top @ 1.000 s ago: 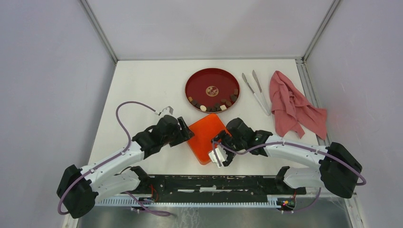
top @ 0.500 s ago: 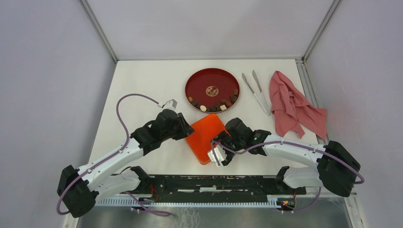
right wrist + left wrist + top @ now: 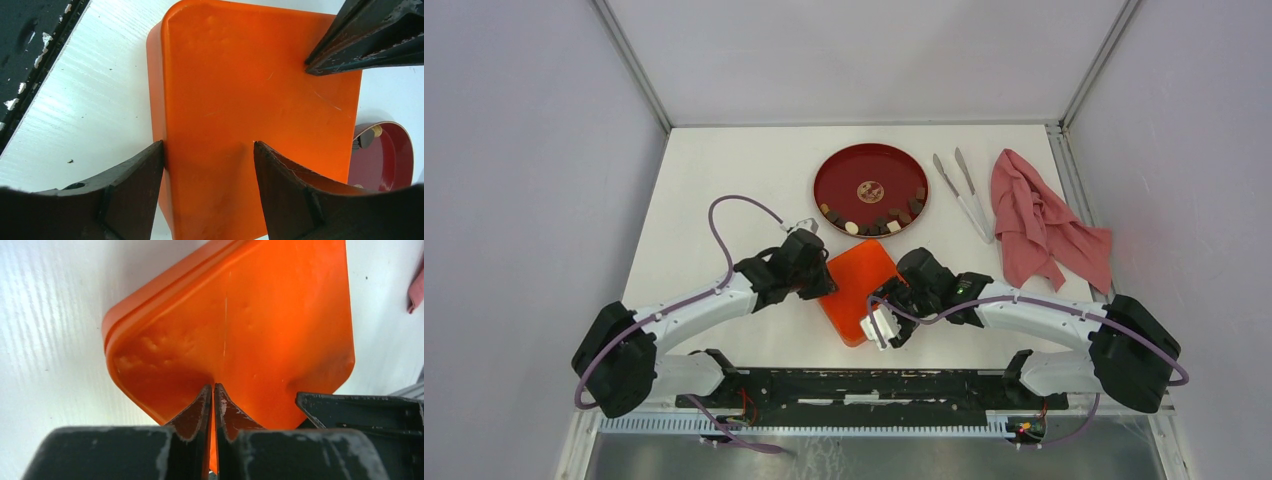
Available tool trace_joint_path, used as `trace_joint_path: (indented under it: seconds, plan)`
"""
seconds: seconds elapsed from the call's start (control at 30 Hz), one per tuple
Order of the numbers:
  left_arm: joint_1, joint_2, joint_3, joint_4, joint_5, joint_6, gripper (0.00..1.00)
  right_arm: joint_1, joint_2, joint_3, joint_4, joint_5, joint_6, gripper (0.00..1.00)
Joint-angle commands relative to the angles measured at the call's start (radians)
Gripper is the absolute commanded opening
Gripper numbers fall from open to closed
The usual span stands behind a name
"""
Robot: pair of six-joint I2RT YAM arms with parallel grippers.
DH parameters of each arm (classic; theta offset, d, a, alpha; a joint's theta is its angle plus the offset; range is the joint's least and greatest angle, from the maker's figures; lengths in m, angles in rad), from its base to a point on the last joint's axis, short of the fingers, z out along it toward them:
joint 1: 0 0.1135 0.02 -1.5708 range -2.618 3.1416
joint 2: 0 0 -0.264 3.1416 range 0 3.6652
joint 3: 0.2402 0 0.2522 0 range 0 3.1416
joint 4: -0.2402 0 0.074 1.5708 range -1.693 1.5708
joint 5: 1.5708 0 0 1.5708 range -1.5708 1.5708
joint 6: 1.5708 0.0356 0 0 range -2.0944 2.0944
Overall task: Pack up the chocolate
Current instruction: Close the box lid on the packing box.
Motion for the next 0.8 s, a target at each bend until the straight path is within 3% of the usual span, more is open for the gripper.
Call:
trace_joint_path:
  seconds: [0.0,0.2,0.37,0.47,0.6,0.77]
  plan:
    - [-0.001,0.029,0.017,-0.102,-0.118,-0.001,0.10,0.000,-0.003,0.048,0.011,0.015,0.018,0.71]
    - [0.011,0.051,0.001,-0.117,-0.137,-0.012,0.10,-0.008,-0.010,0.085,-0.045,-0.042,0.030,0.75]
    - [0.014,0.076,0.008,-0.109,-0.131,0.003,0.10,-0.099,-0.041,0.198,-0.197,-0.264,0.036,0.78]
    - [0.015,0.087,0.011,-0.101,-0.124,0.012,0.09,-0.175,-0.056,0.250,-0.204,-0.354,0.089,0.76]
    - [0.014,0.089,0.012,-0.093,-0.124,0.023,0.09,-0.265,-0.015,0.321,-0.117,-0.307,0.307,0.56]
    - [0.018,0.087,0.013,-0.090,-0.122,0.029,0.09,-0.286,0.082,0.386,-0.089,-0.222,0.429,0.40]
